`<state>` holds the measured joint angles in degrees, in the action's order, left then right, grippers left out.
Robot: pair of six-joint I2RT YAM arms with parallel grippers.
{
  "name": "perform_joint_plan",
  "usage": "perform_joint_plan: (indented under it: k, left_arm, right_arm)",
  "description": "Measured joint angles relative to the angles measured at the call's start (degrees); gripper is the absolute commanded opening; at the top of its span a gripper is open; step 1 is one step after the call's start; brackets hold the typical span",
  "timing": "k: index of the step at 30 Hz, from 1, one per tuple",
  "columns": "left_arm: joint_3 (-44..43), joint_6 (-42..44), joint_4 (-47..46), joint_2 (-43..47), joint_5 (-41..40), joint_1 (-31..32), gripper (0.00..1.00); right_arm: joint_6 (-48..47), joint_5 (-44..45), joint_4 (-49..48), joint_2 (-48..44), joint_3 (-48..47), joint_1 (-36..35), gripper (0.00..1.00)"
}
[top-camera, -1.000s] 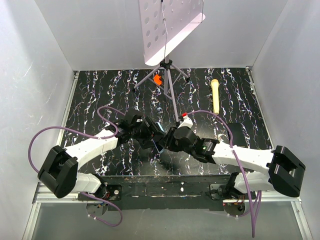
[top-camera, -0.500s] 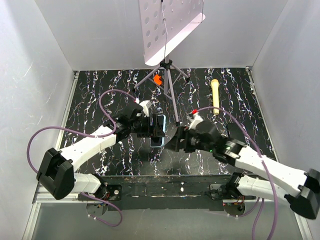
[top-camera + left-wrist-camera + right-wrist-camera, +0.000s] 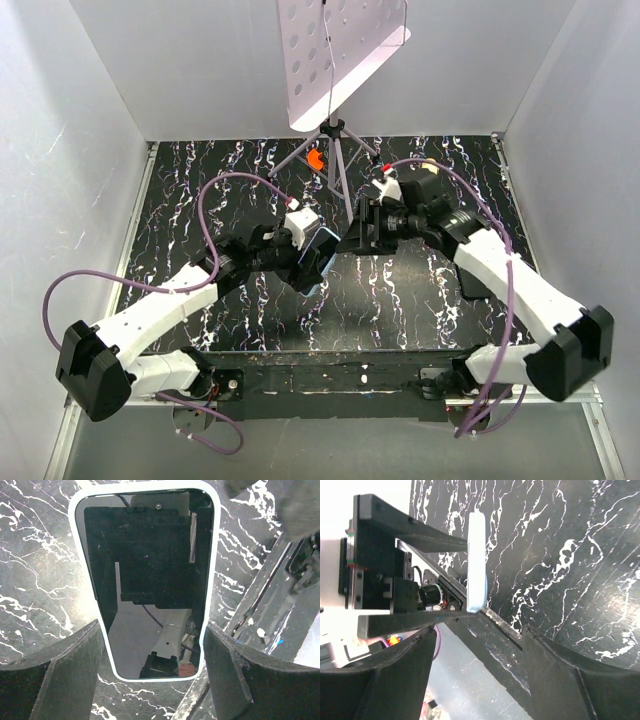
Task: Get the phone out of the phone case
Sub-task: Adjust the phone.
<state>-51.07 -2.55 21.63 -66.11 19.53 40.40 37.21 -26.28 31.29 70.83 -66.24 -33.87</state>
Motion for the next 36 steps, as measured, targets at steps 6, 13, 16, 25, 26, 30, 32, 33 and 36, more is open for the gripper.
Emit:
perform_joint_plan:
  k: [6,13,16,25,26,30,32,33,36]
  left_arm:
    - [0.0,4.0,2.1,-0.2,-1.0,1.1,0.00]
    - [0.0,4.5,2.1,-1.0,-1.6,1.5,0.00]
    - [0.0,4.5,2.0,-1.6,-1.9,1.6,0.00]
    - [0.0,3.5,2.3,-1.7,-2.4,1.3,0.14]
    - [0.0,3.4,2.4,-1.7,-2.4,1.3,0.26]
    - [0.7,2.5,2.1,-0.9,-2.7,1.4,0.81]
    - [1.0,1.5,2.1,-0.1,-2.9,1.6,0.89]
    - [1.0,0.0,1.8,0.4,-3.2,1.8,0.90]
    - [1.0,-4.8,0.1,3.1,-3.2,1.7,0.93]
  right_arm:
    - [1.8,-5.3,-2.6,8.5,-1.2,-0.2,0.67]
    - [6.3,-5.2,-6.8,13.7,-1.3,-3.2,0.57]
    - [9.0,-4.2,-8.9,15.1,-1.2,-4.7,0.51]
    - [10.6,-1.9,-15.0,17.2,0.7,-6.6,0.01]
    - [10.1,-1.8,-15.3,17.2,0.9,-6.7,0.01]
    - [9.8,-2.2,-17.7,16.6,2.3,-6.6,0.01]
    - [10.2,-2.6,-19.2,15.1,4.3,-6.2,0.01]
    - [10.4,-2.4,-20.0,13.9,5.6,-6.0,0.01]
    - [10.4,-2.0,-22.2,8.4,12.0,-3.1,0.01]
